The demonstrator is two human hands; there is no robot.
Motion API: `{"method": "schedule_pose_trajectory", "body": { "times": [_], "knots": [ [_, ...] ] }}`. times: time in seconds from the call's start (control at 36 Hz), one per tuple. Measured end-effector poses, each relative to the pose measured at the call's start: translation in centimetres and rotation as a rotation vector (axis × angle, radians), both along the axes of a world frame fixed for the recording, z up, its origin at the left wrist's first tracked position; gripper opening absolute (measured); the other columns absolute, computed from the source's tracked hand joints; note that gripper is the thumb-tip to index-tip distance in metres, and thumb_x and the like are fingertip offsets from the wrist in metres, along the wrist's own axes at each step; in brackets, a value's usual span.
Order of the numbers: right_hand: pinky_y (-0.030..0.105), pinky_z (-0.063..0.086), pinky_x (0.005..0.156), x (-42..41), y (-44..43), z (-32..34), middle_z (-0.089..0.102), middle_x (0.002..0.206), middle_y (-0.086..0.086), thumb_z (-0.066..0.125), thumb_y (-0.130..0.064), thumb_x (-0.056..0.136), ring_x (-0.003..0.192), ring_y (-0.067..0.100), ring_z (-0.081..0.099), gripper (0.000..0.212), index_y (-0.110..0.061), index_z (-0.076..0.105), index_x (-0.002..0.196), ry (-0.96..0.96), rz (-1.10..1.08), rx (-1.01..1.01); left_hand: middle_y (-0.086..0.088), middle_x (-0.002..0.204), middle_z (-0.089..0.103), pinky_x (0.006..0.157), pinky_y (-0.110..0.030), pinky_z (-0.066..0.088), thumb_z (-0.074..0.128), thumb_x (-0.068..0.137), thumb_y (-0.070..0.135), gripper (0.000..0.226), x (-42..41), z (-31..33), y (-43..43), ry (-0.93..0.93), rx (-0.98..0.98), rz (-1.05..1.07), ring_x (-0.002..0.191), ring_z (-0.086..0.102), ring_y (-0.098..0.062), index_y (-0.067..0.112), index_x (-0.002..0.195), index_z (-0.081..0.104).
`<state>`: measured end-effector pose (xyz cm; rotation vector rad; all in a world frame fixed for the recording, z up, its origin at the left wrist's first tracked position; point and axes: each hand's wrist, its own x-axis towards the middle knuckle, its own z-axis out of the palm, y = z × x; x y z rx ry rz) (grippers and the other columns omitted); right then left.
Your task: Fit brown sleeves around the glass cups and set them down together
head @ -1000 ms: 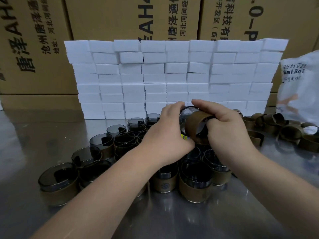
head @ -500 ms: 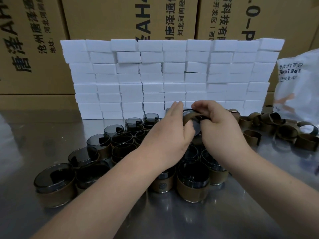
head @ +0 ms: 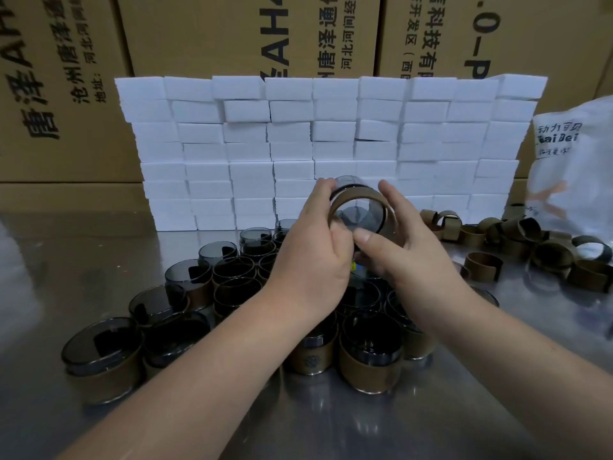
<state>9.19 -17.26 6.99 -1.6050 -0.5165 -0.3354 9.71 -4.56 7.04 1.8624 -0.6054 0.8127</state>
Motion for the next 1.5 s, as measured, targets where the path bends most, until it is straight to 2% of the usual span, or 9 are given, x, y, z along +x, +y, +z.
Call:
{"method": "schedule_pose_trajectory", "body": {
  "times": [0.08,0.19,0.33,0.44,0.58,0.78,0.92,1.14,1.5],
  "knots": [
    [0.006,0.047,0.080,0.1,-0.2,0.1,0.059,0.126,-0.018,0.067,-0.031,0.066,0.103,-0.011,0.058,0.092,-0.031,0.022,0.147,-0.010,0.021,-0.039,0.043,0.087,0.048,0.075,0.008,0.026,0.031,0.084,0.019,0.042,0.1,-0.1,0.1,-0.010,-0.017,-0.007,0.089,0.040,0.033,0.036,0.121,0.044],
    [0.001,0.043,0.071,0.0,-0.5,0.2,0.064,0.083,-0.040,0.068,-0.023,0.068,0.089,-0.014,0.062,0.090,-0.028,0.024,0.146,-0.056,-0.010,-0.096,0.045,0.082,0.049,0.072,0.009,0.027,0.033,0.084,0.016,0.048,0.2,-0.3,0.2,-0.050,-0.009,0.009,0.085,0.042,0.032,0.012,0.130,0.046],
    [0.001,0.044,0.070,0.0,-0.4,0.1,0.063,0.092,-0.039,0.069,-0.002,0.076,0.090,-0.017,0.060,0.088,-0.020,0.021,0.148,-0.062,0.009,-0.048,0.038,0.093,0.045,0.077,0.009,0.026,0.033,0.087,0.016,0.050,0.3,-0.5,0.3,-0.081,-0.006,0.009,0.091,0.039,0.033,0.012,0.136,0.041],
    [0.003,0.045,0.067,0.1,-0.5,0.2,0.062,0.088,-0.041,0.069,-0.003,0.071,0.084,-0.016,0.062,0.088,-0.015,0.025,0.146,-0.087,0.008,-0.024,0.050,0.094,0.048,0.080,0.006,0.029,0.034,0.089,0.011,0.046,0.1,-0.3,0.4,-0.116,0.004,0.011,0.093,0.042,0.030,0.039,0.124,0.042],
    [0.006,0.047,0.067,0.1,-0.7,0.2,0.064,0.082,-0.039,0.065,0.010,0.077,0.085,-0.011,0.064,0.080,-0.015,0.030,0.145,-0.078,0.007,-0.006,0.015,0.125,0.044,0.098,-0.004,0.029,0.033,0.089,0.024,0.055,0.2,-0.6,0.7,-0.055,0.017,0.027,0.117,0.040,0.005,0.011,0.142,0.032],
    [0.008,0.048,0.064,0.2,-0.9,0.4,0.069,0.081,-0.029,0.062,0.009,0.076,0.079,-0.011,0.064,0.075,-0.018,0.039,0.142,-0.074,-0.066,-0.015,-0.007,0.132,0.053,0.099,-0.042,0.045,0.034,0.087,0.023,0.056,-0.2,-0.3,0.9,-0.044,0.004,0.054,0.119,0.053,-0.021,0.009,0.142,0.035],
    [0.009,0.038,0.047,0.3,-0.9,0.5,0.067,0.061,-0.018,0.062,0.007,0.076,0.045,-0.002,0.046,0.070,-0.025,0.048,0.136,-0.041,-0.101,0.025,-0.006,0.121,0.059,0.093,-0.038,0.047,0.035,0.086,0.022,0.054,-0.1,-0.2,1.3,-0.079,0.032,0.109,0.108,0.059,-0.024,0.008,0.138,0.042],
    [0.018,0.039,0.054,0.3,-0.7,0.8,0.064,0.064,-0.007,0.064,0.006,0.076,0.065,0.010,0.043,0.062,-0.025,0.055,0.129,0.006,-0.085,0.086,-0.012,0.110,0.067,0.083,-0.036,0.048,0.039,0.090,0.023,0.046,0.2,0.1,1.7,-0.160,0.075,0.164,0.092,0.067,-0.029,0.005,0.130,0.051],
    [0.012,0.046,0.051,-0.1,-0.9,1.3,0.063,0.049,-0.010,0.068,0.003,0.076,0.048,-0.002,0.056,0.056,-0.029,0.058,0.121,0.003,-0.060,0.050,0.006,0.093,0.065,0.072,-0.031,0.053,0.042,0.089,0.032,0.045,0.4,0.4,2.0,-0.233,0.011,0.200,0.077,0.067,-0.019,0.007,0.120,0.061]
  ]
}}
